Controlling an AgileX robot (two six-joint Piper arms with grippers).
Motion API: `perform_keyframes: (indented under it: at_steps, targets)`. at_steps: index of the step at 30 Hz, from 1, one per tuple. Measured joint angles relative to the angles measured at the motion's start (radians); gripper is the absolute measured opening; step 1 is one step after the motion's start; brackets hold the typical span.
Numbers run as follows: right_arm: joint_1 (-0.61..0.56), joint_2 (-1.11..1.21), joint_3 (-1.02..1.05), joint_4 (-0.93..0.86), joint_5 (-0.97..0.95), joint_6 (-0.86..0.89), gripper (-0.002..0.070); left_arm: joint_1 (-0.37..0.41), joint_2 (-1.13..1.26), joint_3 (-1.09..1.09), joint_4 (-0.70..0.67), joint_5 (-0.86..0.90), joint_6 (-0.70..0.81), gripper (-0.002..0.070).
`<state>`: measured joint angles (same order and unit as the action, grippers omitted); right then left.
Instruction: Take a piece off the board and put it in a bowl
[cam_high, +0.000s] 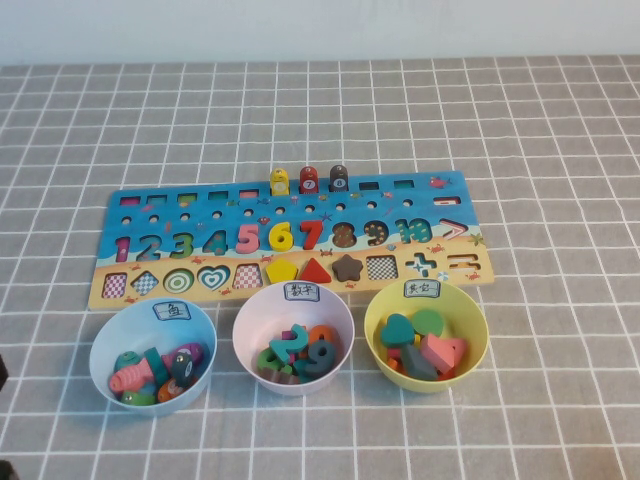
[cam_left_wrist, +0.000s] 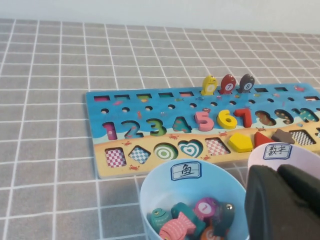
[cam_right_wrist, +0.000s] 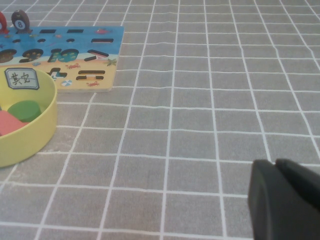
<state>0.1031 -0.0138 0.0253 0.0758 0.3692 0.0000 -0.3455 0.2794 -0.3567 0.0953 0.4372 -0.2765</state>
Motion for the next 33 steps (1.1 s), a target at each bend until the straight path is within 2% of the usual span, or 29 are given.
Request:
perform_keyframes:
  at_steps: [10,13,17,21,28,33]
  targets:
    - [0.0,0.0,0.0,0.0,0.0,0.0,-0.0017,0.0,0.0,0.037,0.054,-0.024,0.012,0.0]
    - [0.0,0.0,0.0,0.0,0.0,0.0,-0.0017,0.0,-0.013,0.111,0.045,-0.153,0.064,0.0]
    - [0.0,0.0,0.0,0.0,0.0,0.0,-0.0017,0.003,-0.093,0.225,-0.075,-0.372,0.268,0.0]
    - [0.0,0.0,0.0,0.0,0.0,0.0,-0.0017,0.056,-0.196,0.298,-0.147,-0.484,0.372,0.0]
    - [0.0,0.0,0.0,0.0,0.0,0.0,-0.0017,0.199,-0.286,0.331,-0.159,-0.461,0.396,0.0]
    - [0.0,0.0,0.0,0.0,0.0,0.0,-0.0017,0.209,-0.289,0.381,-0.162,-0.41,0.389,0.0]
